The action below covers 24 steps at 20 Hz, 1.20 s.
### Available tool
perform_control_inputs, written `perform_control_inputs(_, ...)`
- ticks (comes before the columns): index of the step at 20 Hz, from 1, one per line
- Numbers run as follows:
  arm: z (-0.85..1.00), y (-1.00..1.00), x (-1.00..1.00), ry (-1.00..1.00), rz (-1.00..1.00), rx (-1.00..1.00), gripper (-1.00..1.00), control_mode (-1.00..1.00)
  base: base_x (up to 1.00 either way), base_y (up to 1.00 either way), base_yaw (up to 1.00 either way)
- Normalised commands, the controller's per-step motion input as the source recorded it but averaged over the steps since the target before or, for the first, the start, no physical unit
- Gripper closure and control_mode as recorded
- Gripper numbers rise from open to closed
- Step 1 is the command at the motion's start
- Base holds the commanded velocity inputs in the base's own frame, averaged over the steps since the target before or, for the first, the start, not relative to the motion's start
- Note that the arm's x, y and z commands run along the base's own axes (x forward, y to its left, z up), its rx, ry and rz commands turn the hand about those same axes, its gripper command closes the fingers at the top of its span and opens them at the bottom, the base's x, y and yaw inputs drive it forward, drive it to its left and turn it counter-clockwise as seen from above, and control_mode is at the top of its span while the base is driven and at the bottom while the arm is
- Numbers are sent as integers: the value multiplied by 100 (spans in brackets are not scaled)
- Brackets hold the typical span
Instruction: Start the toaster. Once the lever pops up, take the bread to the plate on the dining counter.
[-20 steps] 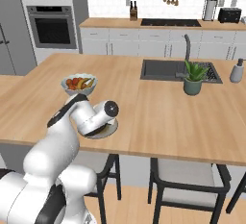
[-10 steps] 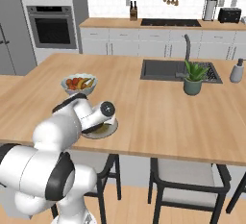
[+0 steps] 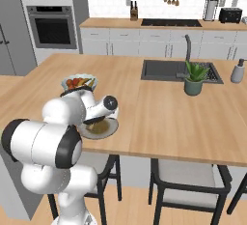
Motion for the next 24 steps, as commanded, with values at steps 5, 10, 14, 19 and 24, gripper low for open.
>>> perform_control_inputs(5, -25, 0, 0, 0, -2, -6, -100, -100, 0, 0, 0)
perform_control_inputs(10, -10, -1, 7, 0, -2, -6, -100, -100, 0, 0, 0)
perform_control_inputs(14, 0, -13, 12, 0, -5, -10, -100, -100, 0, 0, 0)
perform_control_inputs(19, -1, -29, 6, 1, -7, -7, -100, -100, 0, 0, 0)
perform_control_inputs(24, -3, -42, -3, 1, -6, -2, -100, -100, 0, 0, 0)
